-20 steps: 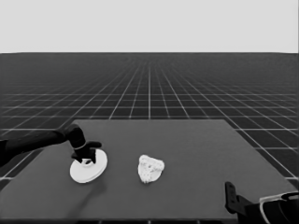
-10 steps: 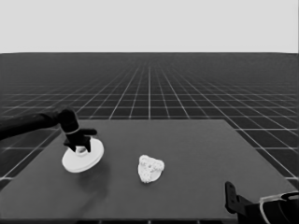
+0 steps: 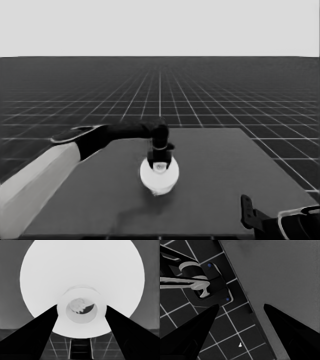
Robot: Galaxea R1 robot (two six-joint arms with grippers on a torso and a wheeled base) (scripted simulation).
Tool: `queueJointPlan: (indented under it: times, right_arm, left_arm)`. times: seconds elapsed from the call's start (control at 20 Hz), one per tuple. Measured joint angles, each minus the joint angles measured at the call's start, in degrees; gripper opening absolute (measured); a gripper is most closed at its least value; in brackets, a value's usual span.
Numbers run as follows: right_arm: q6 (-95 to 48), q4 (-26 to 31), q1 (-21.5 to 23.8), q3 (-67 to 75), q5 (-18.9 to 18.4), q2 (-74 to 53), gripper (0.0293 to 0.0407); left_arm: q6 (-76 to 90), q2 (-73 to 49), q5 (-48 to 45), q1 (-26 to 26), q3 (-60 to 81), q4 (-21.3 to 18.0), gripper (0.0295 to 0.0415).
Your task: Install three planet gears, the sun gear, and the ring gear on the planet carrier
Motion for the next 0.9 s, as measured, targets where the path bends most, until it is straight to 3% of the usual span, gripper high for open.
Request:
queueJointPlan:
  times: [0.1,0.3,0.9]
  right_arm:
    - [0.0,0.0,0.0,0.0,0.0,0.0,0.0385]
    - [0.0,0.0,0.0,0.0,0.0,0.0,0.0385]
    - [0.0,0.0,0.0,0.0,0.0,0.0,0.0385]
  left_arm:
    - [0.35,0.66,-0.03,0.03,-1.07,0.01,0.0349]
    - [2.14,1.6,-1.4,4.99,-4.13,4.72,0.0349]
    - [4.71,1.73,-1.61,5.63,-4.62,5.33,0.0348]
